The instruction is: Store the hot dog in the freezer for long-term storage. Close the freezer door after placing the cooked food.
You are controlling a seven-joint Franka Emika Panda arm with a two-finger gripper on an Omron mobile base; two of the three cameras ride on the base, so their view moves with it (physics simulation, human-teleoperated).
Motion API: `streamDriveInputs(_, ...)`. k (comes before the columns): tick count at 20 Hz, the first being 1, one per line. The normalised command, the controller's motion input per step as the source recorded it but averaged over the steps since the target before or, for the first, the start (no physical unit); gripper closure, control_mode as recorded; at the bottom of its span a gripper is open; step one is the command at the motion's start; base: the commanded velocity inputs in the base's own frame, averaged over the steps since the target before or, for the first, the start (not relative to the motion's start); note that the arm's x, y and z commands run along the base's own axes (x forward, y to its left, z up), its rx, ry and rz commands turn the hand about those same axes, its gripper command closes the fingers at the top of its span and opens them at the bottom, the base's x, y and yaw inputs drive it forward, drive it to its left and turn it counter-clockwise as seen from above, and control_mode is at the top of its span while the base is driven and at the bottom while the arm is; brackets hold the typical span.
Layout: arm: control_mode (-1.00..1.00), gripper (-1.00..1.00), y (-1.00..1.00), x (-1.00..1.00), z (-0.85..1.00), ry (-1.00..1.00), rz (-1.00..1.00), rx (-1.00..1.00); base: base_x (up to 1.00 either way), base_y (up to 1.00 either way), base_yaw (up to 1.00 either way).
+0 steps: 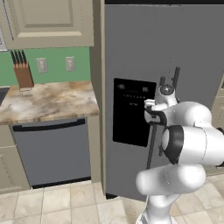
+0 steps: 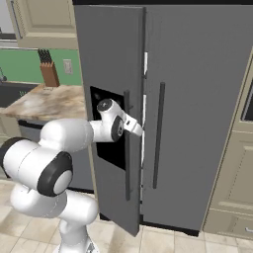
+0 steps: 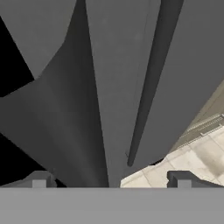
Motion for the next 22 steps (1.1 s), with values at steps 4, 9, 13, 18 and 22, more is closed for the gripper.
streamDriveInputs(4, -1.0, -1.0, -0.23, 0.02, 0.38, 0.05, 0.19, 0.15, 0.0, 0.0, 0.0)
streamDriveInputs(9, -1.0, -1.0, -0.05, 0.01, -0.01, -0.04, 0.0, 0.03, 0.0, 0.0, 0.0)
streamDriveInputs(13, -1.0, -1.0, 0.01, 0.35, 0.01, -0.09, 0.0, 0.0, 0.0, 0.0, 0.0)
streamDriveInputs(18, -1.0, -1.0, 0.0, 0.57, 0.06, -0.05, 0.0, -0.04, 0.0, 0.0, 0.0)
streamDriveInputs(22, -1.0, -1.0, 0.0, 0.62, 0.1, -0.01, 0.0, -0.04, 0.0, 0.0, 0.0)
